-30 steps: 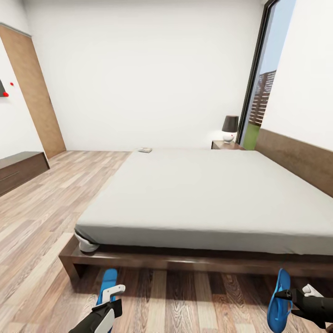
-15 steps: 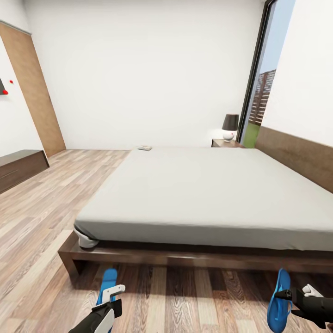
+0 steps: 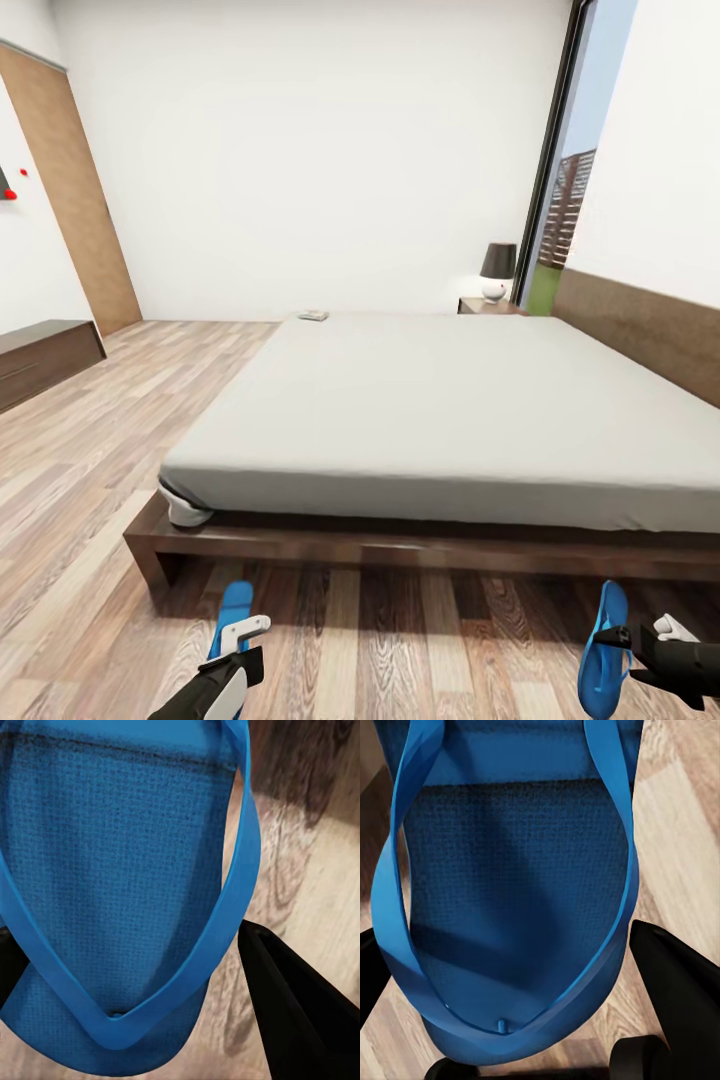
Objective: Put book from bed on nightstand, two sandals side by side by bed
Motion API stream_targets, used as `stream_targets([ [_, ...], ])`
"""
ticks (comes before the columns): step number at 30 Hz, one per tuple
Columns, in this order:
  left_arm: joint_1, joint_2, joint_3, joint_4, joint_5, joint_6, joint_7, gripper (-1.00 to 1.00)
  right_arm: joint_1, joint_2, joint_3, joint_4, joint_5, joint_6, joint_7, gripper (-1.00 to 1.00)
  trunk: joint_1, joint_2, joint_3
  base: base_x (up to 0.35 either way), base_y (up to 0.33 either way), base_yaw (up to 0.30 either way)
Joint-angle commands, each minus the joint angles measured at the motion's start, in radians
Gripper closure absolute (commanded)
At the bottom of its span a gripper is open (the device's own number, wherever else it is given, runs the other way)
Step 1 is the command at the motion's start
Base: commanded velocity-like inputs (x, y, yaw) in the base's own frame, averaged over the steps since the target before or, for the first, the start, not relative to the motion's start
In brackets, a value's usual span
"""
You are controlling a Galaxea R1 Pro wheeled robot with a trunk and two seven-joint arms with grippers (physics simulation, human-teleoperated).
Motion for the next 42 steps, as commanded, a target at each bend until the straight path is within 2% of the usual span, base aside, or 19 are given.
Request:
stream_targets([
  [1,-0.001,0.003,-0.007,-0.005,0.007,0.012,0.007,1.0,-0.001,-0.001,-0.001,-0.002,0.0,0.004,0.004,1.0,0.004,-0.008,-0.004,0.0,0.0,0.0],
  [2,-0.002,0.005,-0.006,-0.009,0.007,0.031,0.006,1.0,-0.001,-0.001,-0.003,-0.004,0.0,0.004,0.005,1.0,0.008,-0.015,-0.007,0.0,0.0,0.0],
  [5,-0.012,0.01,-0.005,-0.078,0.007,0.218,0.005,1.0,-0.001,-0.001,-0.007,-0.015,-0.001,0.009,0.007,1.0,0.019,-0.036,-0.017,0.0,0.0,0.0],
  [7,-0.023,0.029,-0.003,-0.228,0.008,0.431,0.004,1.0,-0.001,-0.002,-0.009,-0.018,-0.003,0.015,0.009,1.0,0.027,-0.05,-0.023,0.0,0.0,0.0],
  [8,-0.024,0.033,-0.003,-0.25,0.009,0.461,0.004,1.0,-0.001,-0.002,-0.009,-0.018,-0.003,0.016,0.01,1.0,0.031,-0.057,-0.026,0.0,0.0,0.0],
  [9,-0.026,0.04,-0.003,-0.308,0.009,0.543,0.005,1.0,-0.001,-0.002,-0.009,-0.019,-0.003,0.016,0.01,1.0,0.034,-0.064,-0.029,0.0,0.0,0.0],
  [10,-0.027,0.042,-0.003,-0.34,0.009,0.59,0.005,1.0,-0.001,-0.002,-0.009,-0.019,-0.003,0.017,0.01,1.0,0.038,-0.071,-0.032,0.0,0.0,0.0],
  [13,-0.027,0.046,-0.003,-0.4,0.008,0.666,0.006,1.0,-0.002,-0.002,-0.01,-0.02,-0.004,0.018,0.01,1.0,0.05,-0.092,-0.042,0.0,0.0,0.0],
  [16,-0.028,0.048,-0.003,-0.432,0.004,0.701,0.012,1.0,-0.002,-0.003,-0.01,-0.021,-0.004,0.019,0.01,1.0,0.061,-0.113,-0.051,0.0,0.0,0.0],
  [22,-0.028,0.045,-0.006,-0.419,0.004,0.703,0.009,1.0,-0.002,-0.004,-0.01,-0.022,-0.004,0.018,0.01,1.0,0.084,-0.155,-0.07,0.0,0.0,0.0],
  [32,-0.028,0.04,-0.006,-0.397,0.004,0.702,0.011,1.0,-0.002,-0.006,-0.01,-0.027,-0.013,0.019,0.019,1.0,0.089,-0.157,-0.109,0.0,0.0,0.0],
  [33,-0.028,0.039,-0.007,-0.397,0.003,0.702,0.011,1.0,-0.002,-0.007,-0.011,-0.037,-0.013,0.019,0.037,1.0,0.089,-0.157,-0.113,0.0,0.0,0.0],
  [35,-0.028,0.037,-0.007,-0.397,0.004,0.702,0.011,1.0,-0.002,-0.01,-0.013,-0.075,-0.014,0.019,0.119,1.0,0.09,-0.158,-0.12,0.0,0.0,0.0],
  [36,-0.028,0.037,-0.007,-0.397,0.003,0.702,0.011,1.0,-0.002,-0.012,-0.013,-0.095,-0.014,0.019,0.209,1.0,0.091,-0.158,-0.124,0.0,0.0,0.0],
  [39,-0.028,0.037,-0.007,-0.398,0.005,0.701,0.011,1.0,-0.002,-0.035,-0.013,-0.112,-0.013,0.019,0.384,1.0,0.092,-0.159,-0.136,0.0,0.0,0.0],
  [42,-0.028,0.037,-0.006,-0.399,0.005,0.7,0.01,1.0,-0.002,-0.045,-0.013,-0.117,-0.013,0.02,0.43,1.0,0.093,-0.159,-0.147,0.0,0.0,0.0],
])
